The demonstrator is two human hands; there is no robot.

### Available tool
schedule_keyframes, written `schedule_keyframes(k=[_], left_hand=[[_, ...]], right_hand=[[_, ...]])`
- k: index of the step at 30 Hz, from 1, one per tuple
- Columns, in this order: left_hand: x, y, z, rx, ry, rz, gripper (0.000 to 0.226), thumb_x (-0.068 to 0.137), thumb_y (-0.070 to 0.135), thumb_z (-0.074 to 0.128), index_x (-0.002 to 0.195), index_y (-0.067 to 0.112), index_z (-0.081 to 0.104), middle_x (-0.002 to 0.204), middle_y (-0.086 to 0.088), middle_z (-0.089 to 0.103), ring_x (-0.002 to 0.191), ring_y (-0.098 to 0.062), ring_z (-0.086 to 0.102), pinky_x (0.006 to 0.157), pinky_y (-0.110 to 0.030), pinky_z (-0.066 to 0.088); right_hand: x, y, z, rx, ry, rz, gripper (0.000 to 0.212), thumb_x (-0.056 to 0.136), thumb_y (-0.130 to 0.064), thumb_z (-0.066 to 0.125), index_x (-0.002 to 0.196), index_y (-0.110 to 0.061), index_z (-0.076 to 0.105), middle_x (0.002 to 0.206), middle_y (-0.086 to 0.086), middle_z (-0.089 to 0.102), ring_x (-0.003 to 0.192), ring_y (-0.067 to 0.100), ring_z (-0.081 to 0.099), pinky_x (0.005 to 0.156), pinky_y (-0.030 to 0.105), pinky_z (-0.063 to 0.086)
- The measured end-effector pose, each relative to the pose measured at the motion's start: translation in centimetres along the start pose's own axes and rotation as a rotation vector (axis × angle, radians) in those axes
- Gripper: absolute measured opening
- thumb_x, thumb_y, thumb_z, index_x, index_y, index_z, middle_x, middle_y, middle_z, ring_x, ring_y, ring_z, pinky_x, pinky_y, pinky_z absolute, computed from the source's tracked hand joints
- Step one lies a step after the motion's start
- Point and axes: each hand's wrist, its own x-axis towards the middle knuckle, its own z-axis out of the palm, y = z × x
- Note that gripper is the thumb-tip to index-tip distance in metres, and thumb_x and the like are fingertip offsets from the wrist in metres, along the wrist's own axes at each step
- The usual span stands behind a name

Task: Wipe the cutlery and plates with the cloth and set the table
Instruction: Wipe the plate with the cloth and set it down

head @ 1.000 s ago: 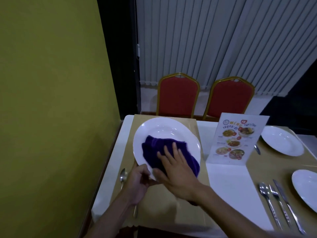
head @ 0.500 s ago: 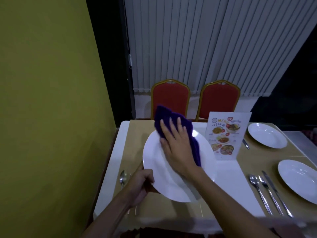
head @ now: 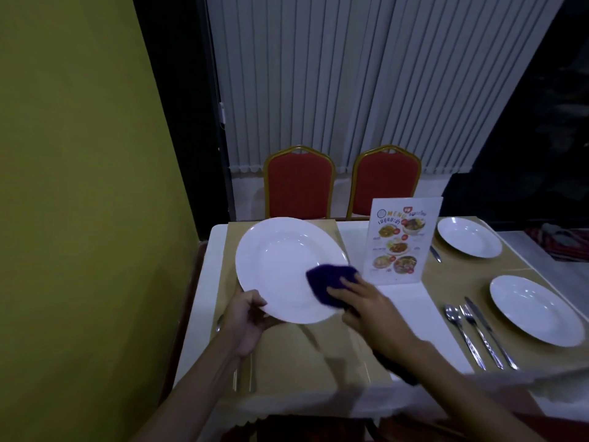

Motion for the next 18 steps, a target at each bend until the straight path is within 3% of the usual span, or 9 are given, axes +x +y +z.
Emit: schedule_keyframes(k=[3, 5, 7, 9, 14, 18], left_hand=[[0.5, -0.7, 0.5, -0.015, 0.025, -0.031, 0.037, 0.081, -0.006, 0.040, 0.100, 0.008, 0.068, 0.089, -0.011, 0.075, 0.073, -0.029, 0.067, 0.057, -0.036, 0.056], [0.7, -1.1, 1.0, -0.031, -0.016, -0.017, 0.029, 0.088, 0.013, 0.047, 0.103, 0.010, 0.072, 0.104, -0.016, 0.073, 0.087, -0.033, 0.070, 0.073, -0.043, 0.058], [0.9, -0.8, 1.2, -0.071, -0.066, 0.007, 0.045, 0.094, 0.049, 0.045, 0.125, 0.022, 0.064, 0.123, -0.013, 0.068, 0.110, -0.035, 0.066, 0.093, -0.055, 0.053], [1.0, -0.1, 1.2, -0.044, -0.065, 0.005, 0.072, 0.081, 0.075, 0.041, 0.136, 0.030, 0.055, 0.132, -0.008, 0.064, 0.118, -0.036, 0.062, 0.092, -0.056, 0.053], [0.0, -0.4, 0.9, 0.241, -0.096, -0.118, 0.096, 0.071, 0.091, 0.022, 0.132, 0.026, 0.058, 0.128, -0.007, 0.067, 0.117, -0.027, 0.065, 0.099, -0.051, 0.051], [-0.6, -1.9, 1.7, 0.330, -0.012, -0.118, 0.089, 0.065, 0.096, 0.027, 0.123, 0.041, 0.065, 0.126, 0.003, 0.069, 0.121, -0.023, 0.061, 0.102, -0.053, 0.048]], right_hand=[[-1.6, -2.9, 0.8, 0.210, -0.018, -0.129, 0.047, 0.091, -0.010, 0.059, 0.136, -0.025, 0.056, 0.149, -0.003, 0.046, 0.147, 0.015, 0.022, 0.121, 0.036, 0.020], [-1.2, -4.6, 1.0, 0.299, -0.039, -0.153, 0.049, 0.092, -0.004, 0.056, 0.137, -0.024, 0.055, 0.148, -0.004, 0.047, 0.146, 0.011, 0.024, 0.121, 0.035, 0.016], [-0.4, -5.6, 1.1, 0.344, -0.045, -0.105, 0.054, 0.093, 0.000, 0.051, 0.141, -0.025, 0.050, 0.149, -0.006, 0.046, 0.146, 0.009, 0.024, 0.121, 0.033, 0.016], [0.2, -6.2, 1.2, 0.382, -0.067, -0.063, 0.057, 0.095, -0.001, 0.048, 0.145, -0.027, 0.045, 0.151, -0.008, 0.043, 0.146, 0.007, 0.022, 0.121, 0.031, 0.016], [0.4, -7.6, 2.5, 0.474, -0.099, -0.142, 0.060, 0.095, -0.001, 0.043, 0.150, -0.024, 0.036, 0.154, -0.006, 0.039, 0.148, 0.011, 0.019, 0.123, 0.034, 0.012], [1.7, -8.3, 3.0, 0.473, -0.073, -0.078, 0.066, 0.097, -0.001, 0.036, 0.154, -0.031, 0.023, 0.161, -0.009, 0.019, 0.151, 0.012, 0.001, 0.123, 0.047, 0.006]])
